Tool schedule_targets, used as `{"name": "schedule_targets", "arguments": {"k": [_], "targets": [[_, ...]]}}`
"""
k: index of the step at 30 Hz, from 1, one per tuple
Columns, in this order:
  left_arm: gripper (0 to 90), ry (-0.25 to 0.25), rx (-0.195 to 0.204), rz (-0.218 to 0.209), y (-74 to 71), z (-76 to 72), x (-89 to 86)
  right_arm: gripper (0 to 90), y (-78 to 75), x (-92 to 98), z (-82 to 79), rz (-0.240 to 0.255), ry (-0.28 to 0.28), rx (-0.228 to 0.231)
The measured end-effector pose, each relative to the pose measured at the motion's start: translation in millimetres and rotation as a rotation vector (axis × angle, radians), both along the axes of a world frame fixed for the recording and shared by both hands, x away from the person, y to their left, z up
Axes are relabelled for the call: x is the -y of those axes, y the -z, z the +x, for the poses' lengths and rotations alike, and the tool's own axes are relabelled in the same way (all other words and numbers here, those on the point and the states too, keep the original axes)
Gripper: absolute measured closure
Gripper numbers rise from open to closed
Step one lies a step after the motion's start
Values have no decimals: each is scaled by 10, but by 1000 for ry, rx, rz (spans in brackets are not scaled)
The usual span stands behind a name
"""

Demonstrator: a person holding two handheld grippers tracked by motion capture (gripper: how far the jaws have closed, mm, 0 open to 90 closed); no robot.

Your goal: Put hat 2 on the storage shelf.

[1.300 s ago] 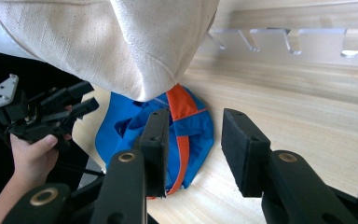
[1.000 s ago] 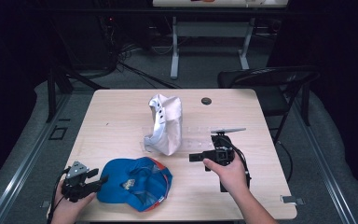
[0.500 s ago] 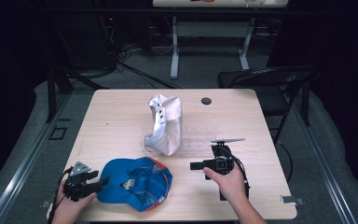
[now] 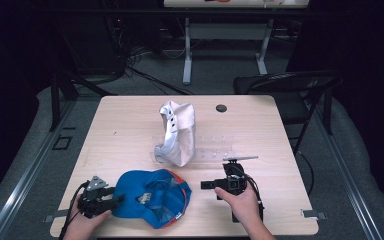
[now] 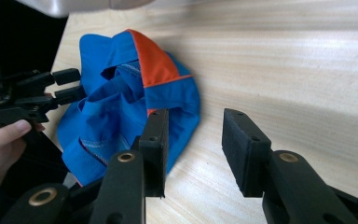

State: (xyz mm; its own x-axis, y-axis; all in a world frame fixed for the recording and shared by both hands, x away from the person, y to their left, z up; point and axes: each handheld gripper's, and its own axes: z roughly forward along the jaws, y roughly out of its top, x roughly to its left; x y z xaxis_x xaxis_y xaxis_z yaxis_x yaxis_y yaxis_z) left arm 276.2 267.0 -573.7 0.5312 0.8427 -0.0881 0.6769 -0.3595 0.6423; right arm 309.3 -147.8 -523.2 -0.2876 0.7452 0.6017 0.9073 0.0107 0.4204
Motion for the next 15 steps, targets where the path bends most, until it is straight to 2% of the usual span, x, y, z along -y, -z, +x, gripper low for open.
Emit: {"name": "schedule_targets", "arguments": {"k": [4,5,6,9,15], "targets": [[490,47,2,13,1,-23,139,618,57,-19,-45,-23,-11,-5],[490,56,1,12,-1,-29,167,617,58,-10,-55,-58,-14,-13],[490,58,7,12,4,-39,198,616,92,-21,-66,-26,-8,-10],[492,87,0,15,-6,-58,256,614,141,-27,-101,-39,-10,-18],[498,108,6,15,-17,-85,326,595,209,-60,-205,-52,-33,-23]]}}
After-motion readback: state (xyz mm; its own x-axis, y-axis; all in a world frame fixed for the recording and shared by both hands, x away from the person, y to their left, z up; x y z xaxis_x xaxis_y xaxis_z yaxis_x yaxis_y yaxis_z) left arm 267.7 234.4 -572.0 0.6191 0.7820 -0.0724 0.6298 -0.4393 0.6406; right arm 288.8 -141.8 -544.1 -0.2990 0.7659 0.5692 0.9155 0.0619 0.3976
